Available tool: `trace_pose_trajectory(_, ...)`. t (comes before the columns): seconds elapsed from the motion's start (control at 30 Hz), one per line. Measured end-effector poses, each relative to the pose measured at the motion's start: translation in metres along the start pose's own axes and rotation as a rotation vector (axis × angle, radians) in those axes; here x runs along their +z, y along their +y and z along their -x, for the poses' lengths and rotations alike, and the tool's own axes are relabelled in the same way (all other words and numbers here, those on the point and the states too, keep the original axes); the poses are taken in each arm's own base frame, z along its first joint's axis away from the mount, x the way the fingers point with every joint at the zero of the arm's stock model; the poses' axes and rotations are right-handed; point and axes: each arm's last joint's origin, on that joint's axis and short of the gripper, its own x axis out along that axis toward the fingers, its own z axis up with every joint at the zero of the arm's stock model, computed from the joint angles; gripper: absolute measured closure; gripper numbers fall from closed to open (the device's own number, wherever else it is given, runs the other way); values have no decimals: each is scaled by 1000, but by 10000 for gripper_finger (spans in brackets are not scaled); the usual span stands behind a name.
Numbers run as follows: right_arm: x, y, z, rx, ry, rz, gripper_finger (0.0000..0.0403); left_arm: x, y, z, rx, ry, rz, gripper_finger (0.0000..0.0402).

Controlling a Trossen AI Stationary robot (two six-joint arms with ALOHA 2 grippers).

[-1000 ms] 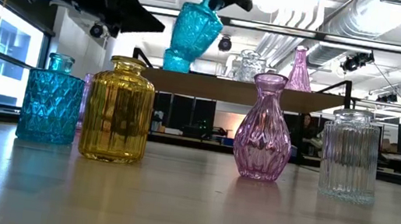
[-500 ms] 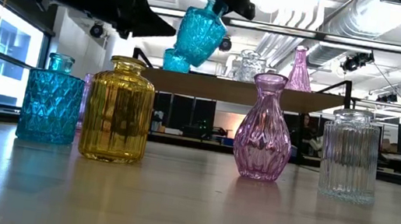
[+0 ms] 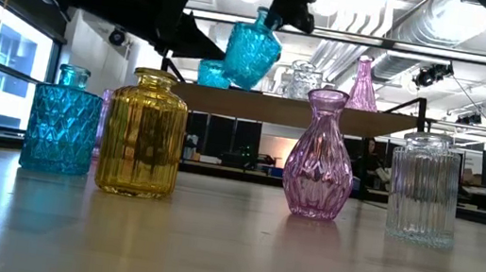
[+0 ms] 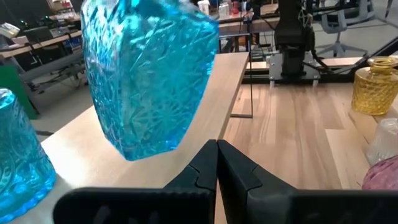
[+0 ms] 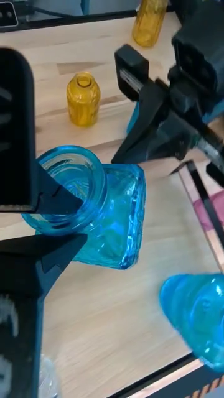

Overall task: Sort vases onto shelf
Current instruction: Put the right blue vase on the shelf aligned with the other blue vase

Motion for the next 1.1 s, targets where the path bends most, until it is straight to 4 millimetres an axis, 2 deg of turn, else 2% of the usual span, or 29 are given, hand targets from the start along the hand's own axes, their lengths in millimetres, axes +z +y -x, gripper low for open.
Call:
trace_pose_trajectory(0.17, 1, -13, -10, 10, 38, -34, 396, 0, 0, 0, 1, 1, -2, 401)
trace_pose_trajectory(0.4, 5, -15, -24, 55, 43, -10, 395, 0, 0, 0, 1, 1, -2, 401)
trace_pose_trajectory(0.67, 1, -14, -19, 61, 71, -26, 395, -1, 0, 0, 9, 13, -23, 401)
trace_pose_trajectory(1.1, -4, -12, -14, 58, 113, -47, 395, -2, 6, 1, 201, 55, -89, 401)
